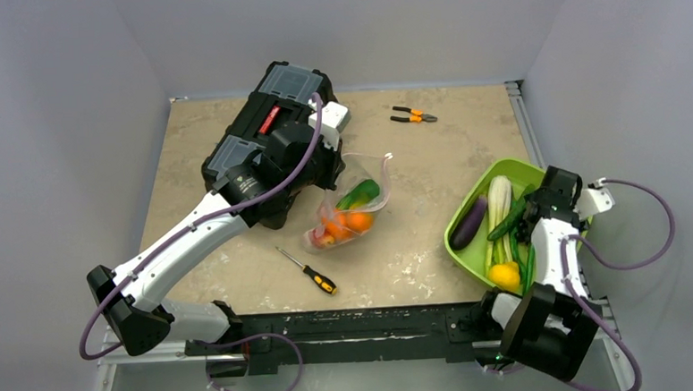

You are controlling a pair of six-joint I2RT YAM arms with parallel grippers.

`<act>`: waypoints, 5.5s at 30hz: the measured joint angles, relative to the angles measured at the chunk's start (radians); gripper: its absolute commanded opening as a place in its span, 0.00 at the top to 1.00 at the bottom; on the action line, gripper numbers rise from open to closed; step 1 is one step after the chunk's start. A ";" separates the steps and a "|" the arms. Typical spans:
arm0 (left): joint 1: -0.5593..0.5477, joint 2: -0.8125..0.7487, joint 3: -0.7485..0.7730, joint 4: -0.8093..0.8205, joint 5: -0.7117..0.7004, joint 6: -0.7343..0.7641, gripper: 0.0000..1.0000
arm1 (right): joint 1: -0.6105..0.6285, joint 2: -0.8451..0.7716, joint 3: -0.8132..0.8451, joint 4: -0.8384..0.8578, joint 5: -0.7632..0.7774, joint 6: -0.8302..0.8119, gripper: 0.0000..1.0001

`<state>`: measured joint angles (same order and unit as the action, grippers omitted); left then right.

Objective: Place the food in the zip-top bag and seal the zipper
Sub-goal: Pick up the fake fruit from the bin, then place the fake fruit in the zipper food storage bag, then pick up the fake fruit from the bin.

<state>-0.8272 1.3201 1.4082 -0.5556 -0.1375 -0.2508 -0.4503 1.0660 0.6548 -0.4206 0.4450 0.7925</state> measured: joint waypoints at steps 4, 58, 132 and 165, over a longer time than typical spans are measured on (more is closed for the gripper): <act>0.000 0.000 0.000 0.000 0.000 0.000 1.00 | -0.011 -0.024 0.000 0.045 0.012 0.015 0.05; 0.000 0.000 0.000 0.000 0.008 0.000 1.00 | -0.179 0.169 -0.039 0.310 -0.097 -0.018 0.94; -0.002 0.004 0.002 -0.008 0.004 0.002 1.00 | 1.329 -0.063 0.392 -0.011 -0.052 -0.137 0.50; -0.003 0.004 0.002 -0.009 0.004 0.002 1.00 | 0.579 -0.122 0.109 -0.222 0.106 -0.032 0.46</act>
<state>-0.8299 1.3243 1.4101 -0.5644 -0.1337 -0.2485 0.1287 0.9440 0.7635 -0.6422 0.5510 0.7609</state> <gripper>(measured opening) 0.003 0.515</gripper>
